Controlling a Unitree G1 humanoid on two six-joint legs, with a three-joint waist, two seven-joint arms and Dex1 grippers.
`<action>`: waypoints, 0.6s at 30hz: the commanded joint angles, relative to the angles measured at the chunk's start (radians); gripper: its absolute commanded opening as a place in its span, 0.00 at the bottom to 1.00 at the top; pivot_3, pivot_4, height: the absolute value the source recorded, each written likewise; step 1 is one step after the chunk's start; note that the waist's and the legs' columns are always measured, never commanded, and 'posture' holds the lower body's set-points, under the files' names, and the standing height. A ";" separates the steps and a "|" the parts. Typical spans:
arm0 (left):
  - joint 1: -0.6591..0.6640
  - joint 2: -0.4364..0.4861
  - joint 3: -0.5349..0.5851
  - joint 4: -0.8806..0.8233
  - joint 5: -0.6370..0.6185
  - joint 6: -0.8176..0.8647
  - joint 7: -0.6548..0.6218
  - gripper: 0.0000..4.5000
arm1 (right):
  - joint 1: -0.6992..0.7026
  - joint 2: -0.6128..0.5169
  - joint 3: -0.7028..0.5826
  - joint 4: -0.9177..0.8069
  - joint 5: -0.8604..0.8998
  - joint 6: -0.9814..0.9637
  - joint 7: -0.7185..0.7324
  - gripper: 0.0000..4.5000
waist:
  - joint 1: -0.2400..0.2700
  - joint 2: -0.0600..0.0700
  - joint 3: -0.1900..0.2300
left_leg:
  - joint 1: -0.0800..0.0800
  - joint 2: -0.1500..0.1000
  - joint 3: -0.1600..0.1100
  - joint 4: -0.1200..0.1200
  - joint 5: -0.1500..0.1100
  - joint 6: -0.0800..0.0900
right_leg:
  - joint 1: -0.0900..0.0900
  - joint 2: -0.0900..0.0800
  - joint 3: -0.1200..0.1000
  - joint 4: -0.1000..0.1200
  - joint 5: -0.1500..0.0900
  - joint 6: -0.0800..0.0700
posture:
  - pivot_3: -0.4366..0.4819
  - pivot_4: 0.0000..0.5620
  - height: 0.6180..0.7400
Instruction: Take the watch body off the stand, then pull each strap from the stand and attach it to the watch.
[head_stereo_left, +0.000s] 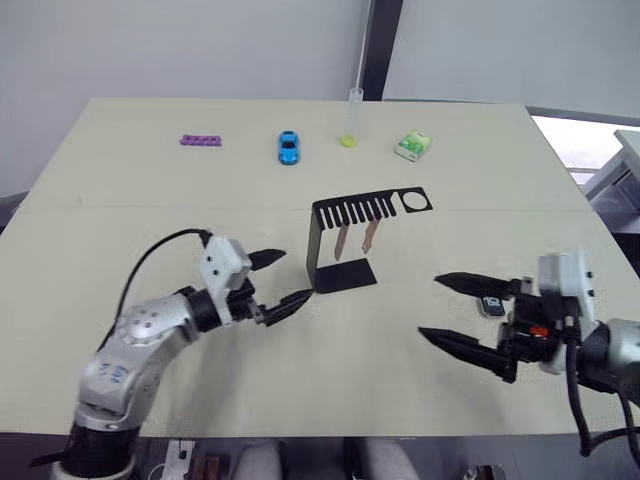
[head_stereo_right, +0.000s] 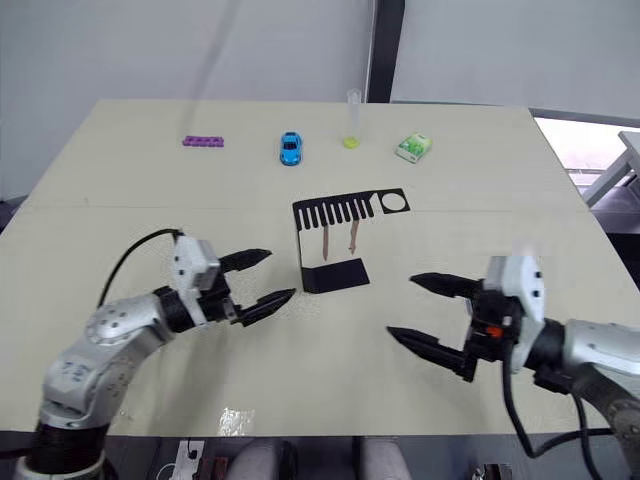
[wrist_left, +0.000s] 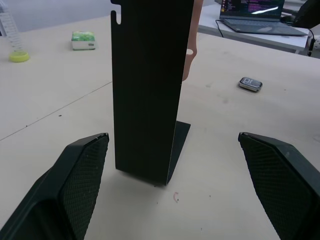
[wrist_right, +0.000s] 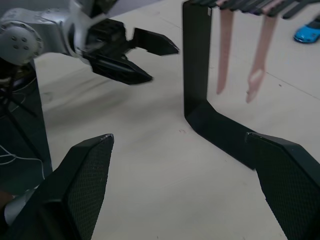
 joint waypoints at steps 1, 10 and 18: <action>-0.016 -0.038 -0.027 0.019 0.109 -0.041 0.105 1.00 | -0.003 0.005 0.012 -0.024 0.017 0.013 -0.053 0.99 | 0.000 0.000 0.000 | 0.000 0.000 0.000 0.000 0.000 0.000 | 0.000 0.000 0.000 0.000 0.000 0.000 | 0.48 0.27 1.00; -0.054 -0.120 -0.033 0.069 0.125 -0.028 0.142 1.00 | -0.001 0.029 0.027 -0.036 0.020 0.008 -0.121 0.99 | -0.002 0.000 0.000 | 0.000 0.000 0.000 0.000 0.000 0.000 | 0.000 0.000 0.000 0.000 0.000 0.000 | 0.48 0.27 1.00; -0.059 -0.101 -0.019 0.073 0.097 -0.021 0.082 1.00 | 0.006 0.032 0.032 -0.040 0.015 0.002 -0.134 0.99 | -0.002 0.000 0.000 | 0.000 0.000 0.000 0.000 0.000 0.000 | 0.000 0.000 0.000 0.000 0.000 0.000 | 0.48 0.27 1.00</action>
